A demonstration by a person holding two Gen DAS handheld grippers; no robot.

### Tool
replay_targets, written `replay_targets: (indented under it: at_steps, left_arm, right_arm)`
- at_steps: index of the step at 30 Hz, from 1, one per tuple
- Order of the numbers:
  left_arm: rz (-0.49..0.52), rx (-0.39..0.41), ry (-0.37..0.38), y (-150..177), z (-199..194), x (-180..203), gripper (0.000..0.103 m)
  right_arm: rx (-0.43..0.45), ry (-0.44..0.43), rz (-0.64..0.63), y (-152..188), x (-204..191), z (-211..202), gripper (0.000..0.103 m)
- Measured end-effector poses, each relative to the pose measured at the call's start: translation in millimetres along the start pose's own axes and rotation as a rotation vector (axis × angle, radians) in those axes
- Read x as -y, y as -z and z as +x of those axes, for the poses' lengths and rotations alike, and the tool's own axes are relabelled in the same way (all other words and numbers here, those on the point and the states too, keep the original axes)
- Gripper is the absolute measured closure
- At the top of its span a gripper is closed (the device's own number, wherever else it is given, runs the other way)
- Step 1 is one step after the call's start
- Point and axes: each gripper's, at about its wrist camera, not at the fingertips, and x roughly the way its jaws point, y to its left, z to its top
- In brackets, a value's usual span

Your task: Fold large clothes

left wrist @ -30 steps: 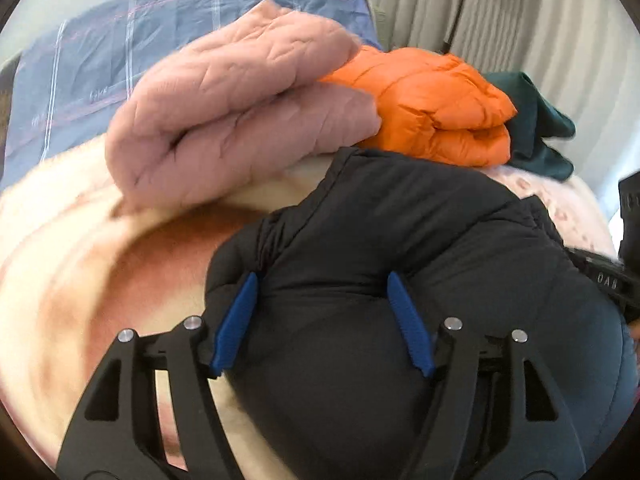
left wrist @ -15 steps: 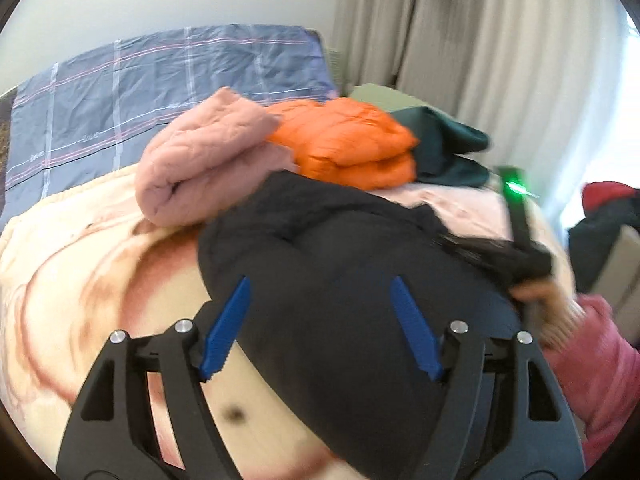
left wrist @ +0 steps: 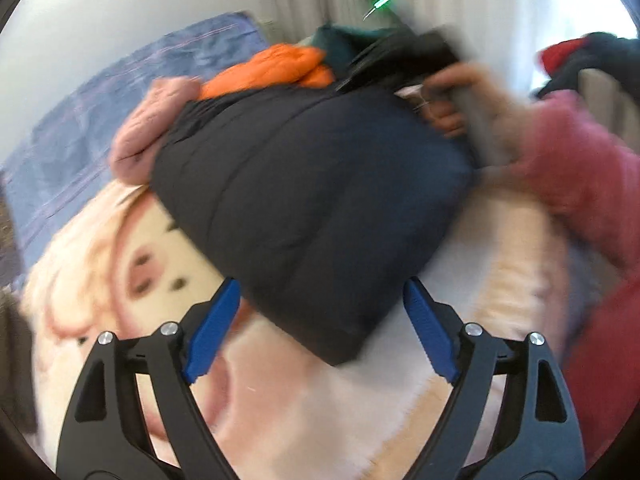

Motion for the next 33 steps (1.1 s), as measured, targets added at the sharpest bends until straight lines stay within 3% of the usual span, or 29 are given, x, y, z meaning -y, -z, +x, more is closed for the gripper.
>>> replay_targets:
  at_steps: [3, 7, 10, 14, 16, 20, 27, 28, 30, 32, 33]
  left_arm:
    - [-0.083, 0.016, 0.016, -5.2, 8.7, -11.9, 0.017]
    - [-0.053, -0.007, -0.01, -5.6, 20.4, -10.0, 0.017]
    - [-0.061, -0.016, -0.037, -5.1, 24.7, -9.3, 0.016]
    - [-0.111, -0.037, -0.129, 1.6, 25.3, -20.5, 0.016]
    - [-0.13, -0.077, -0.185, 11.7, 27.7, -30.4, 0.016]
    - [-0.186, -0.099, -0.153, 22.6, 27.1, -42.5, 0.017]
    - [-0.178, -0.122, -0.126, 32.4, 19.5, -43.0, 0.02]
    - [-0.177, -0.131, -0.116, 33.3, 18.2, -43.5, 0.022]
    - [-0.193, -0.162, -0.019, 37.8, 8.6, -44.7, 0.036]
    - [-0.219, -0.176, 0.125, 35.7, -5.3, -50.9, 0.065]
    - [-0.237, -0.159, 0.181, 30.9, -15.4, -55.3, 0.07]
  right_arm:
    - [0.055, -0.039, -0.032, 2.5, -5.4, -38.9, 0.092]
    - [0.028, -0.113, -0.179, 27.9, -28.0, -65.4, 0.092]
    - [-0.055, -0.122, -0.241, 52.7, -39.5, -46.4, 0.088]
    - [-0.048, -0.084, -0.249, 62.0, -40.2, -20.3, 0.088]
    - [-0.032, -0.029, -0.313, 62.1, -45.7, -7.7, 0.089]
    - [-0.044, 0.018, -0.391, 68.4, -51.6, 7.8, 0.088]
    - [-0.049, -0.041, -0.317, 69.6, -33.0, -0.4, 0.088]
    - [-0.047, -0.036, -0.319, 71.0, -33.9, -1.7, 0.088]
    - [-0.044, -0.023, -0.326, 69.6, -34.7, -1.0, 0.088]
    - [-0.042, -0.021, -0.33, 71.9, -37.6, -2.7, 0.086]
    - [-0.041, -0.02, -0.33, 72.4, -37.7, -2.8, 0.086]
